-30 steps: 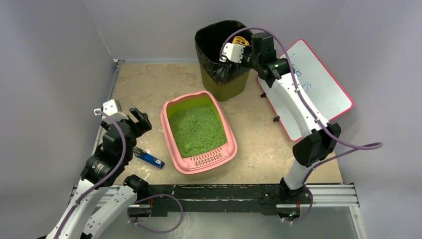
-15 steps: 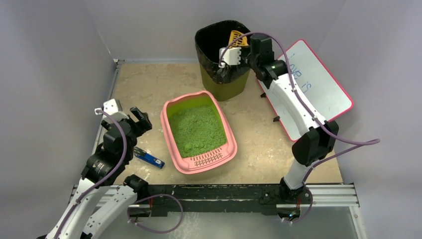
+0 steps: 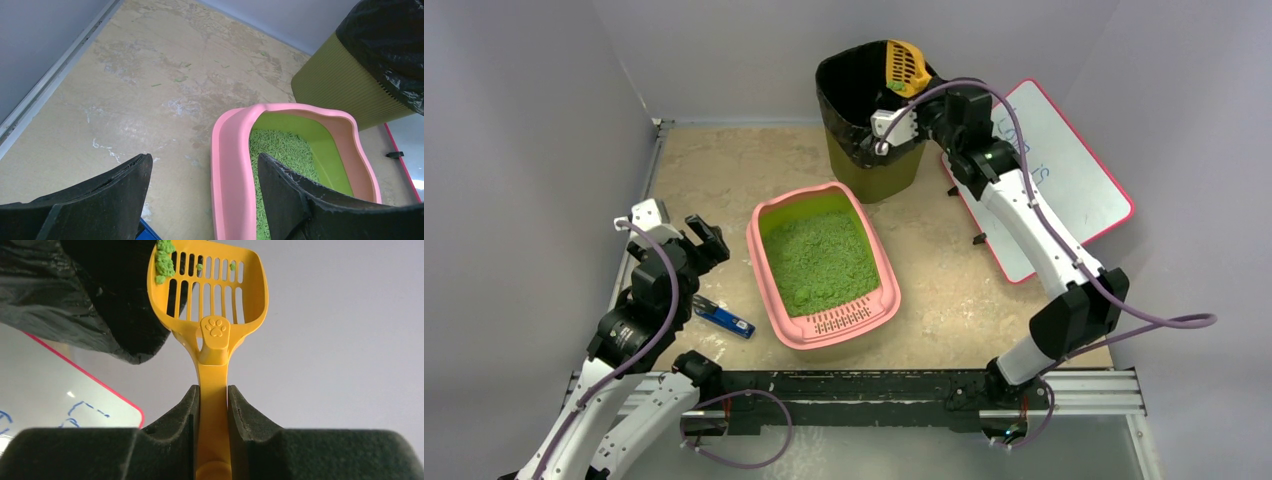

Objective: Clean the litter box

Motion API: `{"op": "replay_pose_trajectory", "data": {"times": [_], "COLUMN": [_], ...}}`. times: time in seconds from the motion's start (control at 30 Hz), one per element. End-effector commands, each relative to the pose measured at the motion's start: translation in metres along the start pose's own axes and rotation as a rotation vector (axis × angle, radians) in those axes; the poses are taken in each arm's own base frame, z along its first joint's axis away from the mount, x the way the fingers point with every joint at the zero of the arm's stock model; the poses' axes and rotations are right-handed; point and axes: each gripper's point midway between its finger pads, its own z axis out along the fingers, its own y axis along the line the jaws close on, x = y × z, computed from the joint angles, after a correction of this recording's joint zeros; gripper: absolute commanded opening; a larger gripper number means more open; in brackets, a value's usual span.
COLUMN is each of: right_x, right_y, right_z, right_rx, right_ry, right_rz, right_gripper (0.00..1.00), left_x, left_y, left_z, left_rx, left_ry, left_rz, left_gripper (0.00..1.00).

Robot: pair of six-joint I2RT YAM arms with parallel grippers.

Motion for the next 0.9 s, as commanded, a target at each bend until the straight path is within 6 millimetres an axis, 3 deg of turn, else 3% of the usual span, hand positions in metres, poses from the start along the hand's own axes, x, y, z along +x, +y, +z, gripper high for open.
{"op": "replay_pose_trajectory", "data": {"times": [0.0,0.4,0.57,0.87], "right_x": [0.005,0.0,-0.007,0.0], "right_y": [-0.026,-0.042,-0.018,-0.068], "right_z": [-0.014,-0.03,-0.023,-0.051], "right_rx": [0.114,0.175,0.134,0.264], "right_ry": [0.027,0.012,-0.018,0.016], "right_rz": [-0.167,-0.271,-0.296,-0.326], "right_gripper": [0.0,0.0,0.0,0.0], "left_x": [-0.008,-0.009,-0.01,-0.011], "left_y": [-0.003,-0.003,-0.002,-0.001], "left_z": [0.0,-0.002,-0.002,-0.004], "left_rx": [0.013,0.019,0.019,0.023], "left_ry": [-0.034,-0.039,-0.042,-0.048], "left_rz": [-0.016,-0.022,-0.024,-0.033], "left_gripper": [0.77,0.77,0.77,0.77]}}
